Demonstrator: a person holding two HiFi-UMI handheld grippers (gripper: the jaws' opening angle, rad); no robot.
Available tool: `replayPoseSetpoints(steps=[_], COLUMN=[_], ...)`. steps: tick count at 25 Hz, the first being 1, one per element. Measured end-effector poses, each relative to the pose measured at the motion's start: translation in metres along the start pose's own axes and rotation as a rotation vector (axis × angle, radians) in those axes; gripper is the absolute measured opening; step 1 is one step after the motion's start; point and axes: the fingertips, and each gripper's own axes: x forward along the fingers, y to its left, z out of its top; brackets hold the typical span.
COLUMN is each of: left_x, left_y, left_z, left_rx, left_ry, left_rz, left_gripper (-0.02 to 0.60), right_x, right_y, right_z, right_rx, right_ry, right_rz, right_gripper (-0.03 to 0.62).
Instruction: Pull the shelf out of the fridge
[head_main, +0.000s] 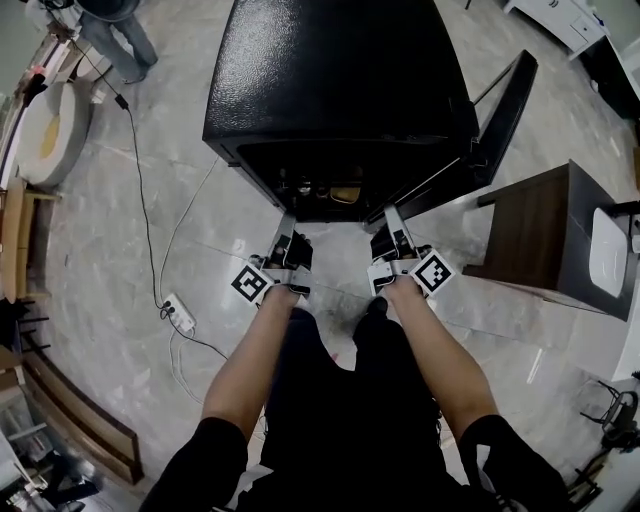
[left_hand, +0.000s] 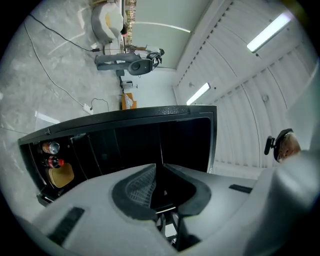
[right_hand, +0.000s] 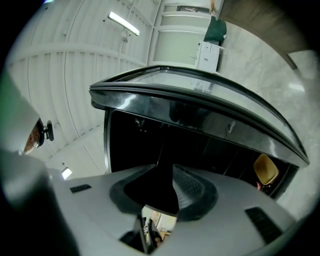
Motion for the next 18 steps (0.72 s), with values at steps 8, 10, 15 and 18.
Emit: replayPoseSetpoints(steps=[8, 10, 15, 18], left_x=[0.000, -0.005, -0.004, 0.001], left_y=[0.045, 0.061, 0.085, 0.097], left_z=[0.005, 0.008, 0.014, 0.014], left_rx=[0.000, 0.001, 0.023, 0.020], left_ry=[-0.043, -0.057, -0.053, -0.049], left_rz=[0.115, 0.154, 0.169, 0.169], left_gripper=[0.028, 0.028, 0.029, 0.082], right_x=[0.005, 0.004, 0.012, 0.013], right_y=[-0.039, -0.050, -0.073, -0.087], right_z=[-0.009, -0.007, -0.007, -0.006], right_rx=[0.027, 0.031, 0.052, 0.053], right_ry=[-0.019, -0.042, -0.070, -0.091], right_rz=[-0.051, -0.064, -0.073, -0.086], right_gripper=[0.101, 0.101, 0.104, 0.109])
